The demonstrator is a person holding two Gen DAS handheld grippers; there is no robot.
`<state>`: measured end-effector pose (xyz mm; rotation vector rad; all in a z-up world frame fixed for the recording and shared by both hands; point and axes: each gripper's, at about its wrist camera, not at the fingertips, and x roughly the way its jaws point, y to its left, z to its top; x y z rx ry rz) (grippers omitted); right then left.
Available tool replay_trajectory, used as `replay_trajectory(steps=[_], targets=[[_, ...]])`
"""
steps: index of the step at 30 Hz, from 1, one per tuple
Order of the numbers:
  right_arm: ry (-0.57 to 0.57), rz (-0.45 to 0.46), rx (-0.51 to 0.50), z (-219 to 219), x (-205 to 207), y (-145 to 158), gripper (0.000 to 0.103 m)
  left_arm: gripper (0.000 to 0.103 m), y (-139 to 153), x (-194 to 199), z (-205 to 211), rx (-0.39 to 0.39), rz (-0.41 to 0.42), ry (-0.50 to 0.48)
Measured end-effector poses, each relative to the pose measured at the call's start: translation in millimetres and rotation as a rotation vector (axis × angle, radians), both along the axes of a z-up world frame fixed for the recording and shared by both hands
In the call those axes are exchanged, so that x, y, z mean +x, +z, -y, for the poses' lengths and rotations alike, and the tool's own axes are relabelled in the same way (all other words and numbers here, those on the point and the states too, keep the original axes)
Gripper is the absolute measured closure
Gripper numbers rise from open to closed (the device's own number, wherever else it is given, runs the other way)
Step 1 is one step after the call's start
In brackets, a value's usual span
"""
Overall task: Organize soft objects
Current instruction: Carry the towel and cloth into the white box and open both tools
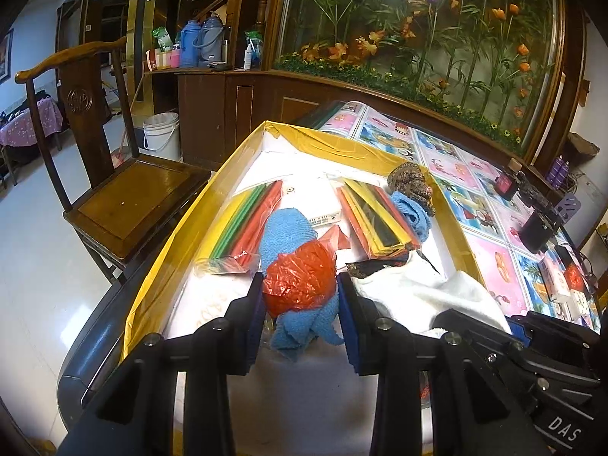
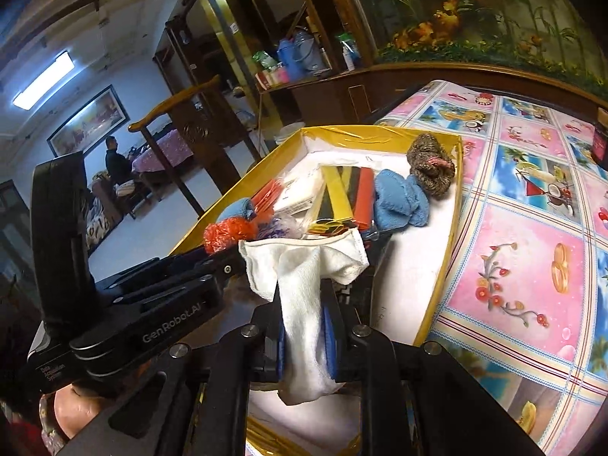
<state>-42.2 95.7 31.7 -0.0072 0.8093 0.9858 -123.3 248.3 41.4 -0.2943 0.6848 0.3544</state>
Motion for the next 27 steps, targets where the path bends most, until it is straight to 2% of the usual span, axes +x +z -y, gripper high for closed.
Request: replay_trajectory(steps=[5,11,18,27], targets=[[0.041,-0.027,0.016,-2,-2,0,0.076,0.069,0,-2,-4,0.004,-0.002,0.009],[0.062,-0.016,0.046,1,-4,6,0.058,0.066,3,-6,-6,0.003,-0.005,0.011],[0.031,-0.031,0.082,12,2,9,0.058,0.054,6,-9,-9,0.013,-0.017,0.022],[-0.021,-0.068,0.138,30,12,12,0.058,0.053,14,-19,-12,0.018,-0.004,0.045]])
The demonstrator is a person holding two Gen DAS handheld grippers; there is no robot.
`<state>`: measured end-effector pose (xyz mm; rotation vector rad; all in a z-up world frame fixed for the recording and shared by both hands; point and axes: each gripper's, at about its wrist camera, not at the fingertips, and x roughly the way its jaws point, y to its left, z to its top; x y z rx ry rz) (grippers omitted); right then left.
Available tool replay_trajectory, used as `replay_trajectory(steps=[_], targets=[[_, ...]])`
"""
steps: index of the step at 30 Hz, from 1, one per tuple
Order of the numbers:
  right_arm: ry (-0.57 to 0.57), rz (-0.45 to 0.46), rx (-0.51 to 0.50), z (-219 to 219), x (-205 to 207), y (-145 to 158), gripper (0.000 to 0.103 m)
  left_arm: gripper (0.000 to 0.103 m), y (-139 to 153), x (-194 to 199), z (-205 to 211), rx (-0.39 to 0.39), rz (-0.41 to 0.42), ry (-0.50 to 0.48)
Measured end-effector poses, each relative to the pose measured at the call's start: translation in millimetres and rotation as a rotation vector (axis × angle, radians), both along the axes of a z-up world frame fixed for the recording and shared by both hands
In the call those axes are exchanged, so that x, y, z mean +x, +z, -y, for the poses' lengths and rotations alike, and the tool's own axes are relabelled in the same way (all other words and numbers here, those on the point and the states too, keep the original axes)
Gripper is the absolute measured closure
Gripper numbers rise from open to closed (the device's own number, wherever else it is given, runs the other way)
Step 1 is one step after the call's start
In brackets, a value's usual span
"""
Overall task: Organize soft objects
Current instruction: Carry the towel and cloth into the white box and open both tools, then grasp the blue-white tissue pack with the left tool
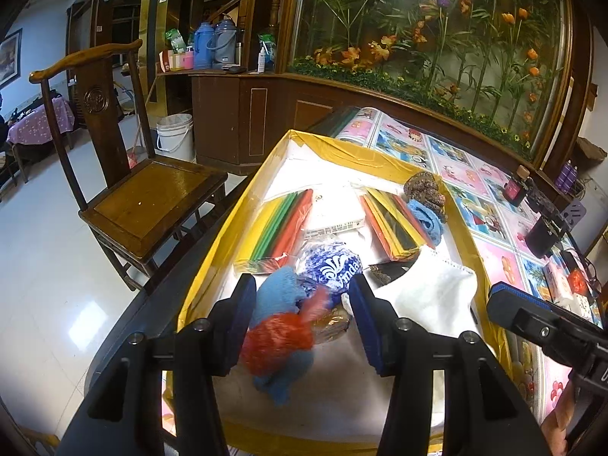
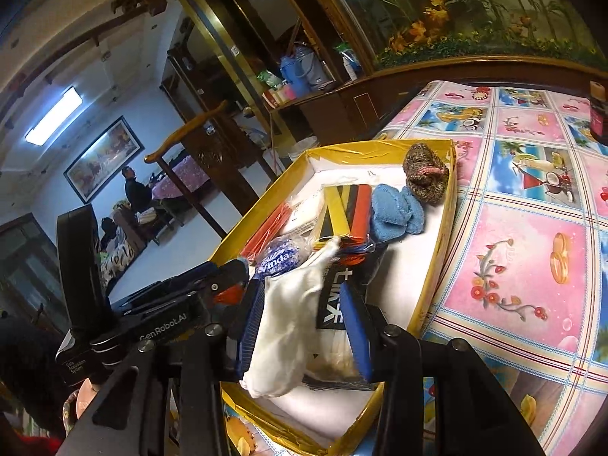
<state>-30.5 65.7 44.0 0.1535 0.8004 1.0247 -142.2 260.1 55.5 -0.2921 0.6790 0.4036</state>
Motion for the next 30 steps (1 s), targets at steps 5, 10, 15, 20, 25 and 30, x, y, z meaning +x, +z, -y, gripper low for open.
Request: replay_trajectory(steps=[5,10,15,20,25,30], targets=[[-0.034,-0.033,0.034,15,6,2,0.058,0.053,6,-4,5,0.010,0.011,-0.006],[-0.063,-0.044,0.044,30,13,2,0.058,0.053,10,-4,17,0.016,0.019,-0.028],[-0.109,-0.053,0.053,51,19,2,0.058,0.053,16,1,43,0.036,0.028,-0.090],[-0.171,-0.071,0.065,84,29,2,0.058,0.053,22,9,76,0.049,0.040,-0.170],[-0.261,-0.092,0.094,129,41,3,0.058,0.052,23,20,124,0.052,0.050,-0.301],[-0.408,-0.133,0.133,194,59,0,0.058,0.050,1,38,186,0.028,0.011,-0.480]])
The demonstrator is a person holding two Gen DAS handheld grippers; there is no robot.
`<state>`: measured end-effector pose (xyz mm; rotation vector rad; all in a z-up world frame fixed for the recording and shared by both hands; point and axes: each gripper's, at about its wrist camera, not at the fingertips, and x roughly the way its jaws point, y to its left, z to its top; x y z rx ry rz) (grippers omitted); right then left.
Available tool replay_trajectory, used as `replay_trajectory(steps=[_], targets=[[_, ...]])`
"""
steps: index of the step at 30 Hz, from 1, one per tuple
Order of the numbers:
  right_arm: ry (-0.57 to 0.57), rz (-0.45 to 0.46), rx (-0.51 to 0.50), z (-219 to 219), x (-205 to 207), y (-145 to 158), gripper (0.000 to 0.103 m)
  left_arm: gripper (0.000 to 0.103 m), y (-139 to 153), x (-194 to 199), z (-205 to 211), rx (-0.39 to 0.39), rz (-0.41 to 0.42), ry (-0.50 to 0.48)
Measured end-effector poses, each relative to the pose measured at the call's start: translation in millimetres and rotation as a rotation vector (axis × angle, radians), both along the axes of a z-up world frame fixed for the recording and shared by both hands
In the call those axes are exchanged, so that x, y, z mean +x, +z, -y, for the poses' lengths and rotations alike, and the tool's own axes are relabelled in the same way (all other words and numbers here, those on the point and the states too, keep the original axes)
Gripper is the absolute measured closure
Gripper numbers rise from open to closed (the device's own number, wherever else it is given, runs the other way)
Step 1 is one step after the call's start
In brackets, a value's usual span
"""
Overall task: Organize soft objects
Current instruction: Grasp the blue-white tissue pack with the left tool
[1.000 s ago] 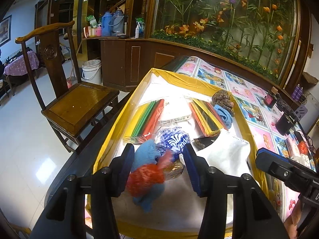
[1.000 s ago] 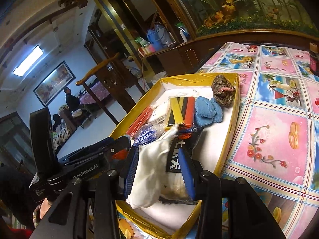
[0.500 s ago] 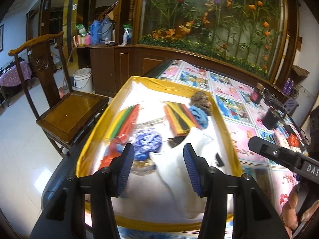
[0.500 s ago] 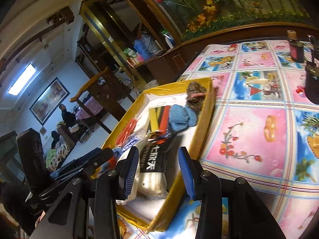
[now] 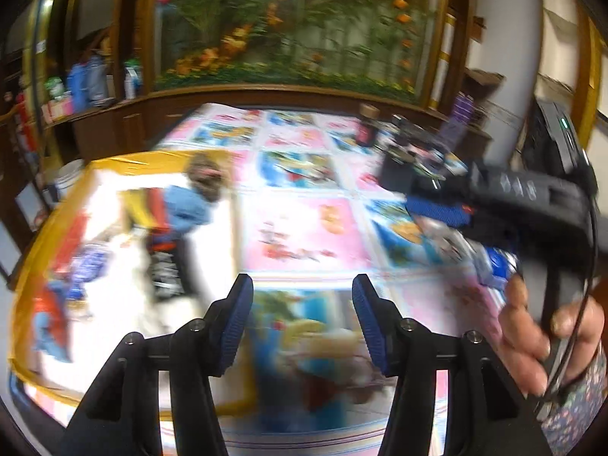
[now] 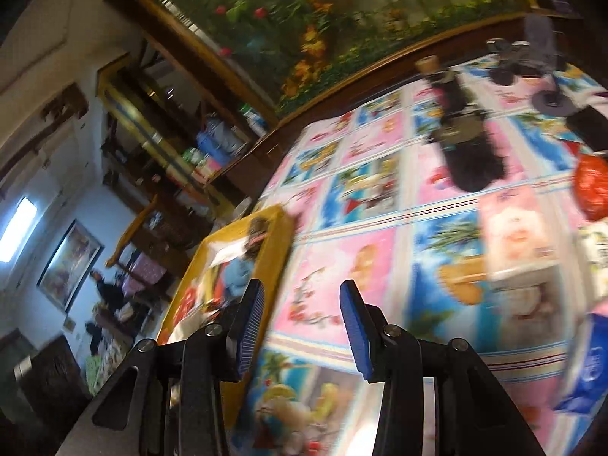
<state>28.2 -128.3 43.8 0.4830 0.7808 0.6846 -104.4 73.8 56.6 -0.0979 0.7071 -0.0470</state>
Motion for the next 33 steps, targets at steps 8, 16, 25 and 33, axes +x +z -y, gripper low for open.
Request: replay_trajectory(steps=[8,16,25,33], targets=[[-0.351,-0.007,-0.086,127,-6,0,0.058,0.050,-24,12,47,0.033,-0.044,-0.119],[-0.524,-0.198,-0.175,186,-18,-27,0.057,0.050,-29,16,37,-0.068,-0.077,-0.138],[-0.339,-0.222,-0.127,115,-26,-37,0.053,0.050,-28,13,41,-0.061,-0.067,-0.163],[-0.247,-0.071,-0.132,102,-13,-3,0.053,0.050,-29,12,40,-0.061,-0.071,-0.168]])
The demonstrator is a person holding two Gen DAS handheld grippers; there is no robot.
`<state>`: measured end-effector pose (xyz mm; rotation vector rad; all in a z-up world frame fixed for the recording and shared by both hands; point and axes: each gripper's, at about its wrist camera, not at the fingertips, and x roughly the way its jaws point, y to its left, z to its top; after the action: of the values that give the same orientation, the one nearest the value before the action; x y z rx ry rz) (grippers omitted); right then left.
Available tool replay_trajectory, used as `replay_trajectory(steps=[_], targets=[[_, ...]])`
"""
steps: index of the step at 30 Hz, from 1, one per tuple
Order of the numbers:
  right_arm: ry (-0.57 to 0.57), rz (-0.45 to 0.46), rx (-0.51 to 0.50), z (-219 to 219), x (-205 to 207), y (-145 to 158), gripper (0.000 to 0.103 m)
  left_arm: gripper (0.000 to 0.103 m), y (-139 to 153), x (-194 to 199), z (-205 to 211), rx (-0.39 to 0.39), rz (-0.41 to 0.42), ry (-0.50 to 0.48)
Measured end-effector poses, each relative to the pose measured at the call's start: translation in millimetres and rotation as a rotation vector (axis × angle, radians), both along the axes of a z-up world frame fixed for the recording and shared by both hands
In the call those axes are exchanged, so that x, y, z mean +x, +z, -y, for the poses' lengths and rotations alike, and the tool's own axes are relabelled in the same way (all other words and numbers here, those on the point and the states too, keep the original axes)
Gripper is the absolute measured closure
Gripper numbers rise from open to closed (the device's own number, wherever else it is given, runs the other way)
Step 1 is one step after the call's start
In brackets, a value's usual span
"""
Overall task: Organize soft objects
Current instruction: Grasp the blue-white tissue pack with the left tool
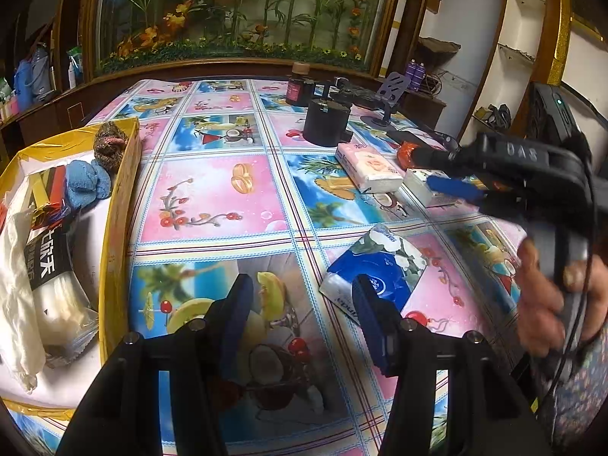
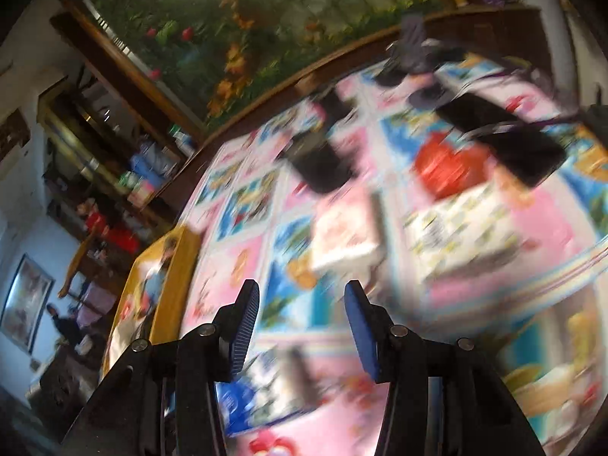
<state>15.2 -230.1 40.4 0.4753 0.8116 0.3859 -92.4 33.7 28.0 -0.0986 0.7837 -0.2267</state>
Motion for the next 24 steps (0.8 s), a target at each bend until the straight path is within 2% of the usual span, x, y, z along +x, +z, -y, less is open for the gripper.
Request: replay_trajectory(steps=[3,5,7,11,13,18,21,24], targets=[[-0.162,0.010,-0.085,38,17,5,0.052,0.050,0,0,1,0.001,0.000,-0.003],[-0.251,-0.027,-0.158,60,29,-2,0.051,0.050,0,0,2,0.004,0.000,-0.005],[-0.277,-0.062,-0.106,77,35,-11,0.052,0.050,0,0,3,0.005,0.002,-0.008],[-0.198,-0.124,0.007,78,42,-24,0.050,0.047,0,0,3,0.005,0.001,-0.010],[-0.126,-0.124,0.037,70,45,-23,0.050,0.039,0,-1,5,0.005,0.005,-0.024],[0.088,-0.120,0.156,39,50,-27,0.048,0.027,3,-8,16,0.040,0.042,-0.076],[0.085,-0.096,0.155,39,46,-24,0.045,0.022,4,-4,22,0.048,0.033,-0.089],[0.074,-0.104,0.179,41,47,-26,0.045,0.022,3,7,32,0.055,0.005,-0.119]])
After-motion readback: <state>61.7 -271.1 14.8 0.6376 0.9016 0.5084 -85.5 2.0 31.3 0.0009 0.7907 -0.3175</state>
